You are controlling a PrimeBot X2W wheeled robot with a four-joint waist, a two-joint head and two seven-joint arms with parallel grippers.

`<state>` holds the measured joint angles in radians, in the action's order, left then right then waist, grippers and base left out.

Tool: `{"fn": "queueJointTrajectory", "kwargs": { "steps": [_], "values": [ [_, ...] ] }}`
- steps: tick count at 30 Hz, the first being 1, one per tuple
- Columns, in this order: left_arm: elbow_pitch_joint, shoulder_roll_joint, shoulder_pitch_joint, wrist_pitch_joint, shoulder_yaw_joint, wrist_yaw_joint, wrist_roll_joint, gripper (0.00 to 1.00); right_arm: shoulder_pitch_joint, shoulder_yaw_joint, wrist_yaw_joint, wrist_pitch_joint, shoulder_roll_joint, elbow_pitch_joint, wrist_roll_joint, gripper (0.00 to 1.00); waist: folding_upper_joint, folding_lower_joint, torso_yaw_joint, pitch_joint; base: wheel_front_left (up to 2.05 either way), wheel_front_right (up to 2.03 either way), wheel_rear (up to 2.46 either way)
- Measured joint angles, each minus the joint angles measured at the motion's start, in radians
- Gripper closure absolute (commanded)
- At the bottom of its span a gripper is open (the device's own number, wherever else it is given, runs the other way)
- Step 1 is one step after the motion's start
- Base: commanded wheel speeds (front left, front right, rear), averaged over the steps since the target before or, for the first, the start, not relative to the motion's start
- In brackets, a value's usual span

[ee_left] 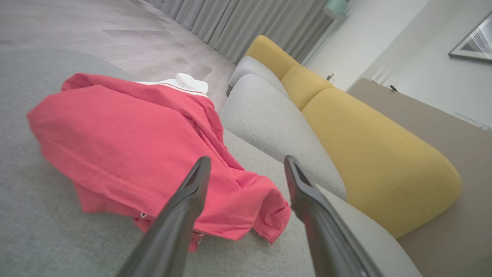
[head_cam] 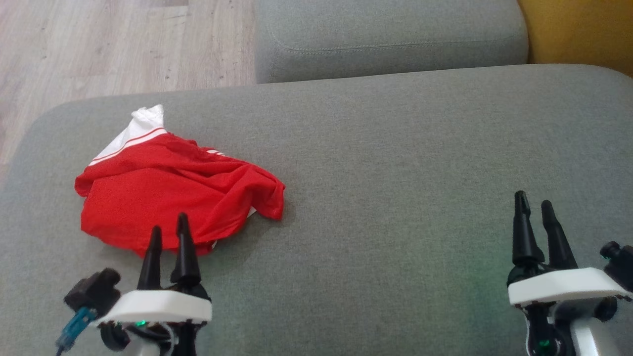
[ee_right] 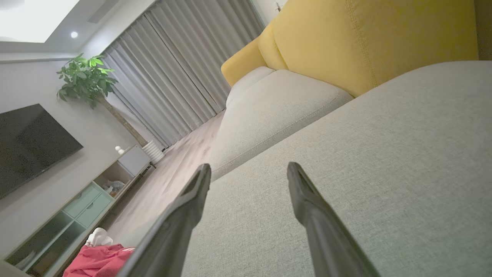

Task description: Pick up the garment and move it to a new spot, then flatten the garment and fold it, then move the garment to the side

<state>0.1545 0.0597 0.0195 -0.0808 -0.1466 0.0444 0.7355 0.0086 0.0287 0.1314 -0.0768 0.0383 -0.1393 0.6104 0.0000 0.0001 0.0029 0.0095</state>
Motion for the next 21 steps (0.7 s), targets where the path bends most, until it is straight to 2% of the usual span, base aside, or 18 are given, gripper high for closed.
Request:
{"fn": "queueJointTrajectory", "kwargs": {
  "steps": [21],
  "values": [
    [0.008, 0.069, 0.058, -0.055, -0.177, -0.089, -0.272, 0.0, 0.0, -0.043, 0.0, -0.058, 0.0, 0.039, -0.31, 0.0, 0.0, 0.0, -0.003, 0.01, 0.0, 0.0, 0.0]
  ]
}}
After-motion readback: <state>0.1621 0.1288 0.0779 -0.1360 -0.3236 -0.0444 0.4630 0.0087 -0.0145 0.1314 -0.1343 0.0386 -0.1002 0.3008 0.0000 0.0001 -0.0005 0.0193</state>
